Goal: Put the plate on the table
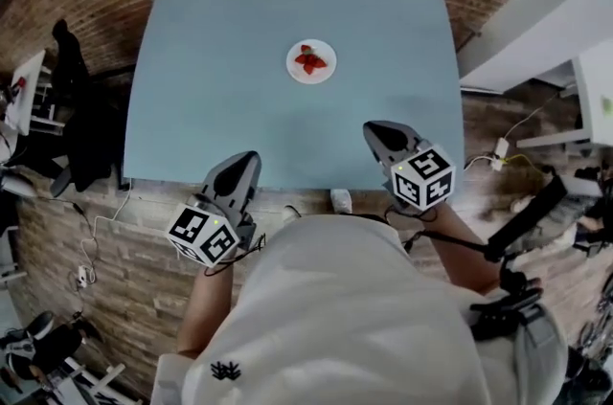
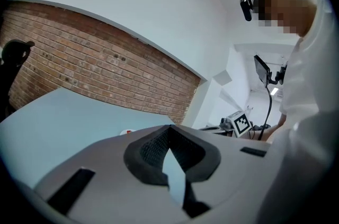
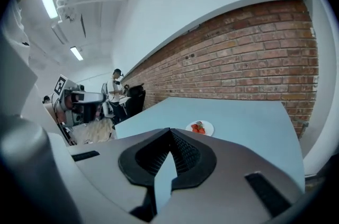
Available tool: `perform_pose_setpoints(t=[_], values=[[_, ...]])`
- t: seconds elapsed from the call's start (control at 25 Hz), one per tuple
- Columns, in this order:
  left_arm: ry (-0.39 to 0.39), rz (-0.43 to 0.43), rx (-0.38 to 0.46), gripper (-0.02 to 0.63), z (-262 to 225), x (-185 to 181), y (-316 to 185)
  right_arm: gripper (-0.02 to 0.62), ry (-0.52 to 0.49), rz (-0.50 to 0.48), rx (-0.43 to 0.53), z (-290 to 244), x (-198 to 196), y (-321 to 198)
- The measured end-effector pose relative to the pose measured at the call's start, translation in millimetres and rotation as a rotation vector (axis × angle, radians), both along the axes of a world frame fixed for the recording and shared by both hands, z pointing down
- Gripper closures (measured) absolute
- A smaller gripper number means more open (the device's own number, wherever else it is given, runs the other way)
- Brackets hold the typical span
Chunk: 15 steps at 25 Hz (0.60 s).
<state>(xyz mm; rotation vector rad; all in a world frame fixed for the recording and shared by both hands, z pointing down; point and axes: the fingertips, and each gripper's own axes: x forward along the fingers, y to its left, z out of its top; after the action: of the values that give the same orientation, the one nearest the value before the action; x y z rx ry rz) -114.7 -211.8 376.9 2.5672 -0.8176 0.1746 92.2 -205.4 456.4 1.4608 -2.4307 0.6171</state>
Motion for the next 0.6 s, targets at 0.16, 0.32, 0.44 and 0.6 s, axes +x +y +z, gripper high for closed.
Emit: perform_pose_setpoints(t=[0.16, 0.32, 0.44, 0.6], values=[[0.019, 0.036, -0.002, 0.604, -1.6, -8.9, 5.2, 0.588, -0.007, -0.024, 0.031, -21.1, -29.2, 14.2], [0.027, 0.079, 0.004, 0.604, -4.4, -14.3, 6.3, 0.588, 0.023, -0.054, 0.065, -39.9, -54.0, 24.9], [0.03, 0.102, 0.007, 0.606, -5.6, -18.2, 7.6, 0.588, 0.038, -0.055, 0.082, -49.5, -65.8, 31.6], [0.049, 0.125, 0.015, 0.606, -4.2, -30.8, 12.3, 0.588, 0.051, -0.054, 0.087, -54.8, -81.8, 39.7]])
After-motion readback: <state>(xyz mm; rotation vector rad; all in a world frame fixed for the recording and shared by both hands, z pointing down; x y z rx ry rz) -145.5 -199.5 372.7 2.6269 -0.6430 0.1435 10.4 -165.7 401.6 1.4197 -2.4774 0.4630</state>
